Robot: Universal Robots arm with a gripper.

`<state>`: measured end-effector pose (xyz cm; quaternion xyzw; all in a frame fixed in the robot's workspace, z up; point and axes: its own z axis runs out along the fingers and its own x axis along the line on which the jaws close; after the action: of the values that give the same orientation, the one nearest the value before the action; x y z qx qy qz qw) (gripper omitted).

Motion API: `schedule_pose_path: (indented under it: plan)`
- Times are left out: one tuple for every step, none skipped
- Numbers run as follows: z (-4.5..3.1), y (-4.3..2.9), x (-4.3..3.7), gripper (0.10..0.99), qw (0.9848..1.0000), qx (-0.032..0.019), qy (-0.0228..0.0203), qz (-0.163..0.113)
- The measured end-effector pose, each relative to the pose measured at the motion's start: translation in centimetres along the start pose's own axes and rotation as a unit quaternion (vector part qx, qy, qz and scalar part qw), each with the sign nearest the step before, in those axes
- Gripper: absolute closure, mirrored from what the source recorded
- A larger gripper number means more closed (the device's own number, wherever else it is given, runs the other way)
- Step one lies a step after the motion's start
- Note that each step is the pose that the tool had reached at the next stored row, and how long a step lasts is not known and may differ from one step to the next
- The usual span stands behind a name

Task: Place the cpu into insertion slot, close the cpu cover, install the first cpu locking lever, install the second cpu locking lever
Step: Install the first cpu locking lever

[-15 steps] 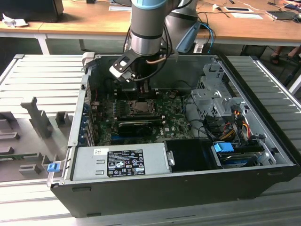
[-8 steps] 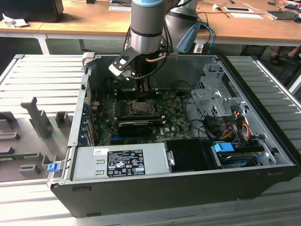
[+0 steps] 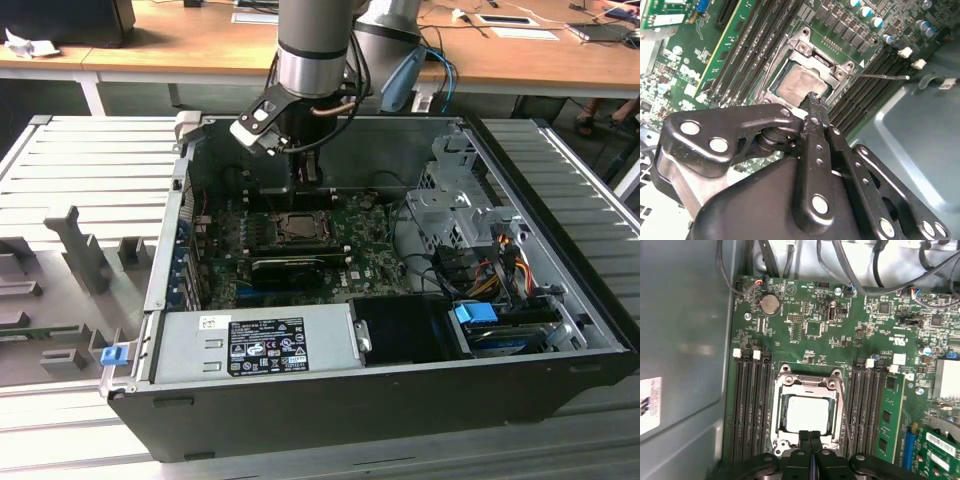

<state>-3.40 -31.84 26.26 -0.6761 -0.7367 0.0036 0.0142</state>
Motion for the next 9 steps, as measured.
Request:
schedule_pose_path:
  plan:
    - [-0.16, 0.0, 0.0, 0.98, 1.0, 0.0, 0.0, 0.0]
    - [-0.32, -0.02, 0.01, 0.98, 1.0, 0.0, 0.0, 0.0]
    - [-0.58, -0.02, 0.01, 0.98, 1.0, 0.0, 0.0, 0.0]
    - [-0.58, -0.1, 0.02, 0.98, 1.0, -0.0035, -0.0003, 0.0]
    - [-0.54, -0.16, 0.03, 0.98, 1.0, -0.0093, -0.0007, -0.001]
    - [-0.54, -0.16, 0.02, 0.98, 0.9999, -0.0099, -0.001, -0.003]
    - [-0.54, -0.16, 0.02, 0.98, 0.9999, -0.0098, -0.001, -0.008]
    - [-0.54, -0.15, 0.02, 0.98, 0.9998, -0.0096, -0.0012, -0.017]
    - [-0.54, -0.12, 0.02, 0.98, 0.9994, -0.0094, -0.0014, -0.033]
